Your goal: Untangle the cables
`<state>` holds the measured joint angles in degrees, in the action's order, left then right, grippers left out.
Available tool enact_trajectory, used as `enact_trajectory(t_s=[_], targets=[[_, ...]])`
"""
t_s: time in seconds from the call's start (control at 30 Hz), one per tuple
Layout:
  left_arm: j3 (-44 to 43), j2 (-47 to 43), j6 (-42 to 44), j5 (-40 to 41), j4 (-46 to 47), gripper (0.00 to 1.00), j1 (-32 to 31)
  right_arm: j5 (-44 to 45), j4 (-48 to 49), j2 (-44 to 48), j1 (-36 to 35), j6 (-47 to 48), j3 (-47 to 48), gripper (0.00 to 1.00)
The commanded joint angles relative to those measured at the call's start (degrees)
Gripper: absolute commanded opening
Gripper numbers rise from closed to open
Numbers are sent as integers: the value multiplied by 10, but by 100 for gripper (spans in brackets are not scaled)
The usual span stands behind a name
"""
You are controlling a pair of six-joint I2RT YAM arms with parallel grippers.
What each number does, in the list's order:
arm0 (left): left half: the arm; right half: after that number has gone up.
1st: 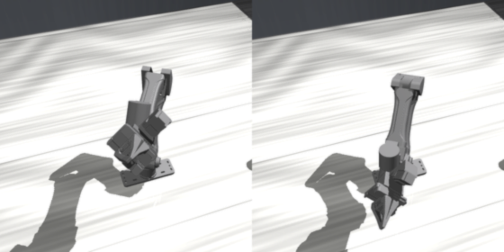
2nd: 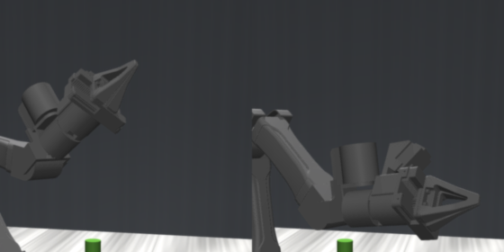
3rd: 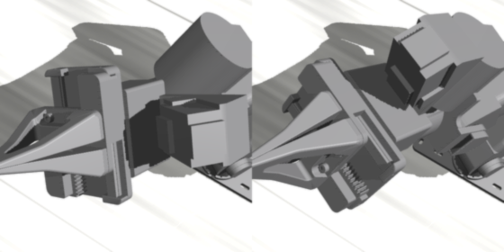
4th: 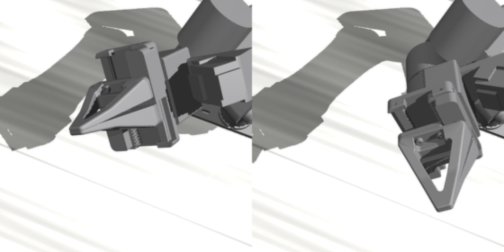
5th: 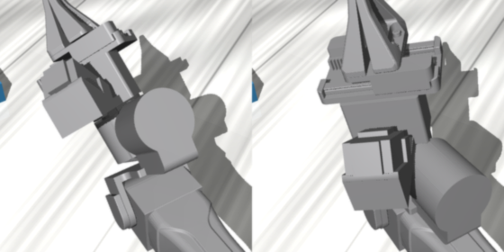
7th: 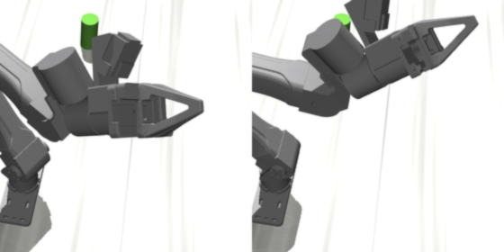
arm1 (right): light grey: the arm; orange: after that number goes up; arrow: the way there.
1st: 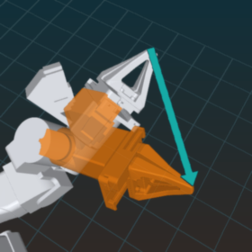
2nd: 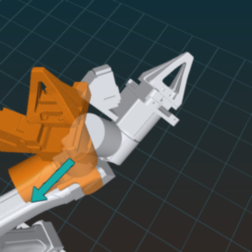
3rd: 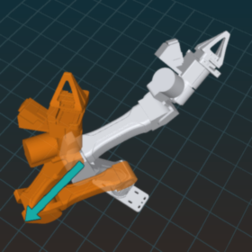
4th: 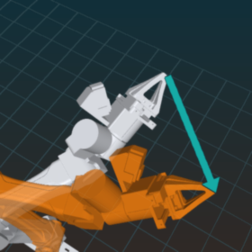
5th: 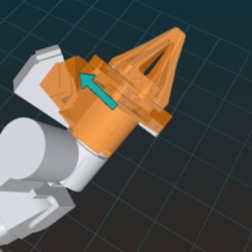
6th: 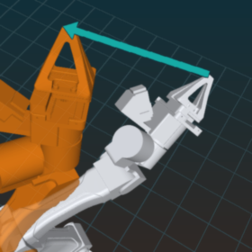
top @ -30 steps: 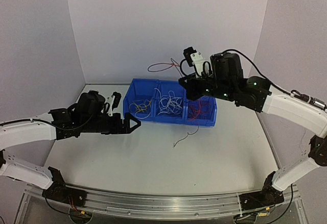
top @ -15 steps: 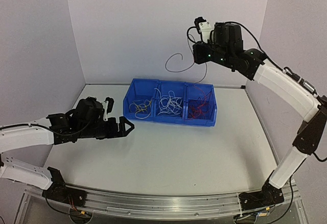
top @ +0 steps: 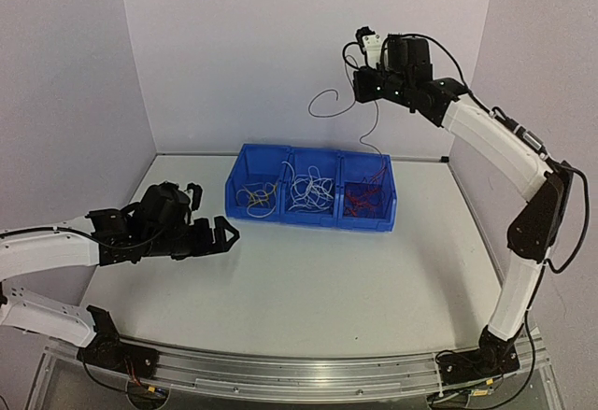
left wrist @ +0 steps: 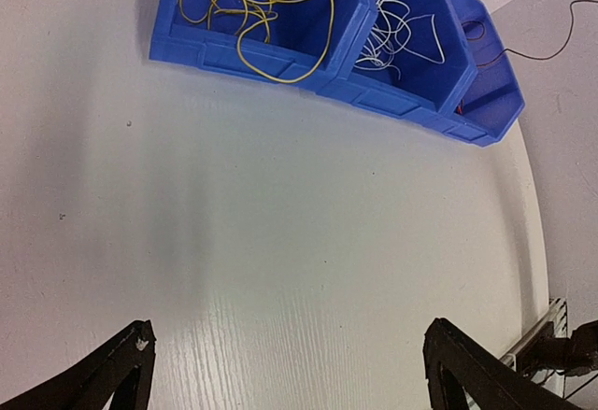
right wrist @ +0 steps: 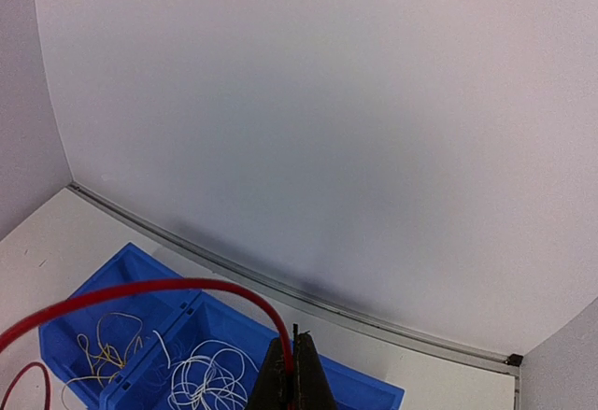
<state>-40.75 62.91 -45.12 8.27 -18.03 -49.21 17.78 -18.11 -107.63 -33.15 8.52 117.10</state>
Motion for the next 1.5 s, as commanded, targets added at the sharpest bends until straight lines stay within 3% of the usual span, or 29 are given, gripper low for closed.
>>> enact_trajectory(t_s=[0.0, 0.27, 0.8, 1.03, 1.47], targets=[[-1, -11, -6, 21, -17, 100, -1, -3, 11, -29, 22, 10, 42, 0], [-12, -8, -1, 31, -30, 100, -1, -38, 9, -38, 56, -10, -13, 0], [-20, 32, -3, 17, -17, 100, -1, -21, 6, -51, 106, 101, -131, 0], [-34, 65, -1, 12, -12, 100, -1, -22, 1, -79, 107, 128, -133, 0], [-62, 120, 10, -6, -3, 100, -1, -79, -21, -164, 107, 59, -87, 0]])
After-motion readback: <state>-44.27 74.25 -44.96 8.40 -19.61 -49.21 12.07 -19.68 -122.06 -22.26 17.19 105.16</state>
